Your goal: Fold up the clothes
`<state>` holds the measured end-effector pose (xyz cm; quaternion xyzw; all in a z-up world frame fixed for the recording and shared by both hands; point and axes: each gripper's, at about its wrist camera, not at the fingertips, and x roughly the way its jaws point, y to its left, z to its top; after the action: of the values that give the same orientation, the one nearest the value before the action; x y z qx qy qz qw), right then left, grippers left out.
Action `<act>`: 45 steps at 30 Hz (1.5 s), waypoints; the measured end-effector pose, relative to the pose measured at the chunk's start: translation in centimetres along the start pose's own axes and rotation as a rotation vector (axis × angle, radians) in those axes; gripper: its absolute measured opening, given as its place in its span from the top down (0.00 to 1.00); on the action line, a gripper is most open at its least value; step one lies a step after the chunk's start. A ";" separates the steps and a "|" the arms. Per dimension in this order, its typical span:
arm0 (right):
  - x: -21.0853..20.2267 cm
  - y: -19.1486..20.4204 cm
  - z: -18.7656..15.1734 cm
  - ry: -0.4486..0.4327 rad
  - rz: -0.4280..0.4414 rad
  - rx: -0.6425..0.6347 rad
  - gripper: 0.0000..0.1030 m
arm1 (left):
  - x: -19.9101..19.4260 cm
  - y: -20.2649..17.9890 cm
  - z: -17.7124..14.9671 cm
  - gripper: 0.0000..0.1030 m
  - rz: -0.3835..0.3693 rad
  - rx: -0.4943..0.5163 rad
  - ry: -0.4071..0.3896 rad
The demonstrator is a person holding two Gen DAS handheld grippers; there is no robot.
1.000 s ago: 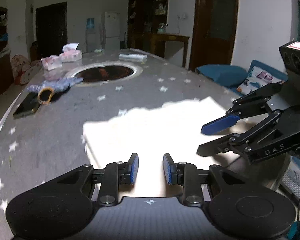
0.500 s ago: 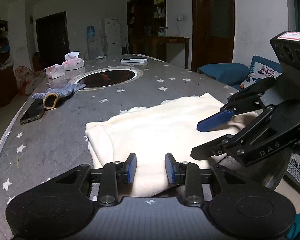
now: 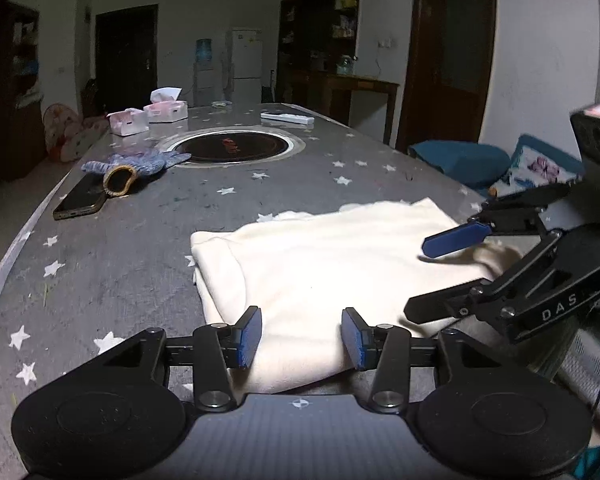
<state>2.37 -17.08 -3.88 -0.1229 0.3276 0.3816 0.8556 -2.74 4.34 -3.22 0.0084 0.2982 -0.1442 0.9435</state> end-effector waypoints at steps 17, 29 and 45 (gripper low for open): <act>0.6 -4.1 1.5 -0.037 -0.018 0.124 0.14 | -0.1 2.4 -1.2 0.54 0.039 -0.119 0.034; 4.2 -8.5 2.3 0.003 -0.032 0.259 0.13 | -0.1 2.5 -1.2 0.52 0.030 -0.121 0.039; 6.2 -6.6 4.8 0.001 0.030 0.228 0.11 | -0.1 2.5 -1.2 0.52 0.022 -0.121 0.040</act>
<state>12.53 -15.84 -4.61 -0.0199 0.3709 0.3547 0.8580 -2.85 6.93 -4.33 -0.0424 0.3250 -0.1154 0.9377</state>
